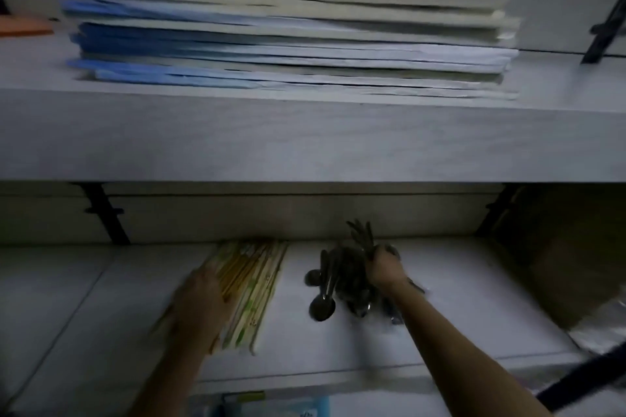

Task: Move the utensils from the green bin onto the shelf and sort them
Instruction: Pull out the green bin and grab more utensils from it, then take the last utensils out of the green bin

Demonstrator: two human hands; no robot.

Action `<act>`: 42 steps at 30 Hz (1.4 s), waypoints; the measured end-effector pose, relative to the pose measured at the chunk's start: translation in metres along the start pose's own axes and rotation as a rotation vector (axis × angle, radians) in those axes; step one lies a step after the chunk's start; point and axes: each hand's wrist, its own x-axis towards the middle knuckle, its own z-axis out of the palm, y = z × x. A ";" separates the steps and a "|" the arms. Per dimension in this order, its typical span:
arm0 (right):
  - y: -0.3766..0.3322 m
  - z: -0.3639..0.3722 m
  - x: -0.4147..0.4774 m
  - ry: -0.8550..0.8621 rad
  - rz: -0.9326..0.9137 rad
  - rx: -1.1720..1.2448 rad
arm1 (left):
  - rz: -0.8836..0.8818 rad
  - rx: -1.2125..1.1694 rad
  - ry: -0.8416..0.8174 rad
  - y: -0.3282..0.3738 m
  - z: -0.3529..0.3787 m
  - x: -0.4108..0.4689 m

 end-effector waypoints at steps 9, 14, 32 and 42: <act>-0.012 0.040 0.031 -0.045 -0.119 -0.243 | 0.041 0.155 0.011 0.006 -0.015 -0.013; -0.008 0.036 0.021 -0.129 -0.216 -0.322 | 0.033 0.049 0.039 0.000 -0.018 -0.029; -0.206 0.103 -0.148 -0.436 -1.286 -0.231 | -0.421 0.040 0.125 -0.153 -0.106 -0.146; -0.310 0.180 -0.262 -0.572 -1.520 -0.060 | -0.716 0.118 0.176 -0.272 -0.157 -0.219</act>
